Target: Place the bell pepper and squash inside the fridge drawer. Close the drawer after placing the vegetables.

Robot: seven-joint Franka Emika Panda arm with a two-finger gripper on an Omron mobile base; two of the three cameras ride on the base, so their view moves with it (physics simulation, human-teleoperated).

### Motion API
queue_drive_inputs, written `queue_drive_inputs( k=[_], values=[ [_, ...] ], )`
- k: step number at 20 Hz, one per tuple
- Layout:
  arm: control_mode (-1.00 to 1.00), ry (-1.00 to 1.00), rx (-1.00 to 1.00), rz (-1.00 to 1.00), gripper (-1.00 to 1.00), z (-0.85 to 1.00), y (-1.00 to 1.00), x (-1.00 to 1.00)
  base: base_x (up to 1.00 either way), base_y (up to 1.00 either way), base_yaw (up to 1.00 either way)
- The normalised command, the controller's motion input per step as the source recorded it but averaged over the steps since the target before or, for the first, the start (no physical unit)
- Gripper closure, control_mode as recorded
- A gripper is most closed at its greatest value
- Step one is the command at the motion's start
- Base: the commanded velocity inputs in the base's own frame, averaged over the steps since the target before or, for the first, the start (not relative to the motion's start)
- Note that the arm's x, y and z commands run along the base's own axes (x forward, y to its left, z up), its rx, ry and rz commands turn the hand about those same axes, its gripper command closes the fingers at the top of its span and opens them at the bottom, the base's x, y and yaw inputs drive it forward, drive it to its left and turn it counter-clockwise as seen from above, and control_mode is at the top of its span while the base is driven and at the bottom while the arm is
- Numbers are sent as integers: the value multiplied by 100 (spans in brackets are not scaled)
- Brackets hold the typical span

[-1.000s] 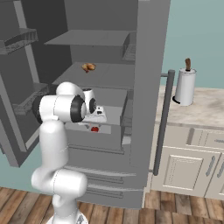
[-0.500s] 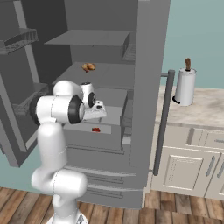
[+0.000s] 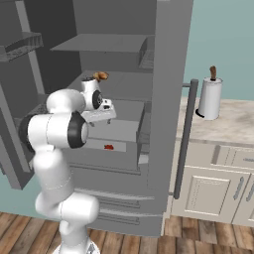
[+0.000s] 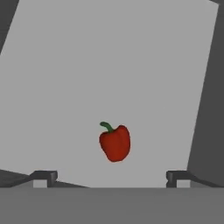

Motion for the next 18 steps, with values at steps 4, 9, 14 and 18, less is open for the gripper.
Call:
queue_drive_inputs(
  k=[4, 9, 14, 18],
  values=[
    [-100, -18, 0, 0, -100, 60, 7, -100, 0, 0, 0],
    [-100, -11, 4, 0, -100, 52, 0, -100, 0, 0, 0],
    [-100, -9, 7, 0, -100, 33, 0, -100, 0, 0, 0],
    [-100, -4, 5, 0, -100, 5, 0, -100, 0, 0, 0]
  ],
)
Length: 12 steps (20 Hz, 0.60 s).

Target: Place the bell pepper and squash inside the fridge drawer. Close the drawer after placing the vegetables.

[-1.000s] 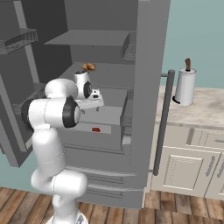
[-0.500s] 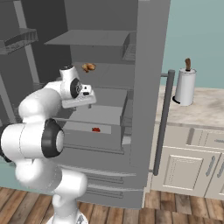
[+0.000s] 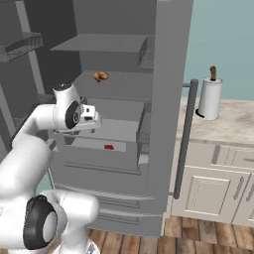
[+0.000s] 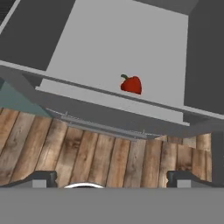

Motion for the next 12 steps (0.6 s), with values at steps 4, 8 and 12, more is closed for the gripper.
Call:
queue_drive_inputs(
  k=[4, 8, 12],
  values=[
    [-100, 0, 0, 0, -100, 0, 0, -100, 0, 0, 0],
    [-100, 0, 0, 0, -100, -5, 0, -88, 0, 0, 0],
    [-100, 0, 0, 0, -100, -21, 0, -47, 0, 0, 0]
  ],
)
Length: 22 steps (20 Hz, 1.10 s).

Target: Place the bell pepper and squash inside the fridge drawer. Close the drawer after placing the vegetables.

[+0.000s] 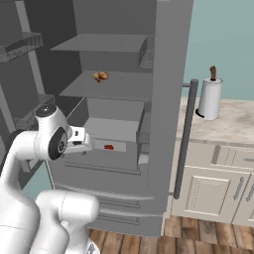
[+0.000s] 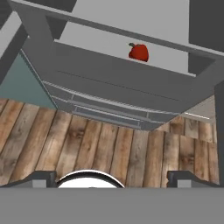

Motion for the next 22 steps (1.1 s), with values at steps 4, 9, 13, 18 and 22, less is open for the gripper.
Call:
queue_drive_inputs(
  k=[4, 9, 13, 18, 22],
  values=[
    [-100, 0, 0, 0, -100, -37, 0, -37, 0, 0, 0],
    [-100, 0, -1, 0, -100, -2, 1, -1, 0, 0, 0],
    [-100, -13, 0, -1, -100, 0, -14, -38, 0, 0, 0],
    [100, -8, 3, -3, -100, 0, -14, -40, -60, -23, -8],
    [100, 0, 0, 0, -100, 0, 0, 0, -100, -43, -18]
  ],
)
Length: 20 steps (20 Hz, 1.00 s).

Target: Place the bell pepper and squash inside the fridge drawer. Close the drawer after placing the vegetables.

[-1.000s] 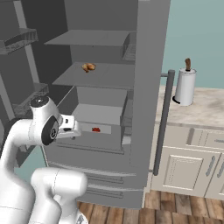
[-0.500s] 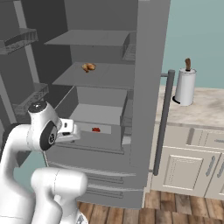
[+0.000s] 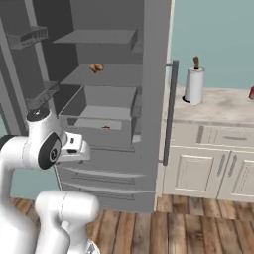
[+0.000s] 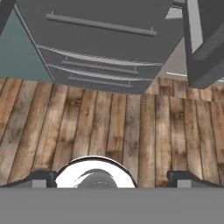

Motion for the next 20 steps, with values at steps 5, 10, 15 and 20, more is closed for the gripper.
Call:
queue_drive_inputs(
  k=[5, 10, 15, 20],
  values=[
    [100, 0, 0, 0, -100, 0, 0, 0, -71, -84, -29],
    [100, 0, 0, 0, -100, 0, 0, 0, 1, -100, -33],
    [100, 0, 0, 0, -100, 0, 0, 0, 47, -100, -26],
    [100, 0, 0, 0, -100, 0, 0, 0, 95, -99, -11]
  ],
)
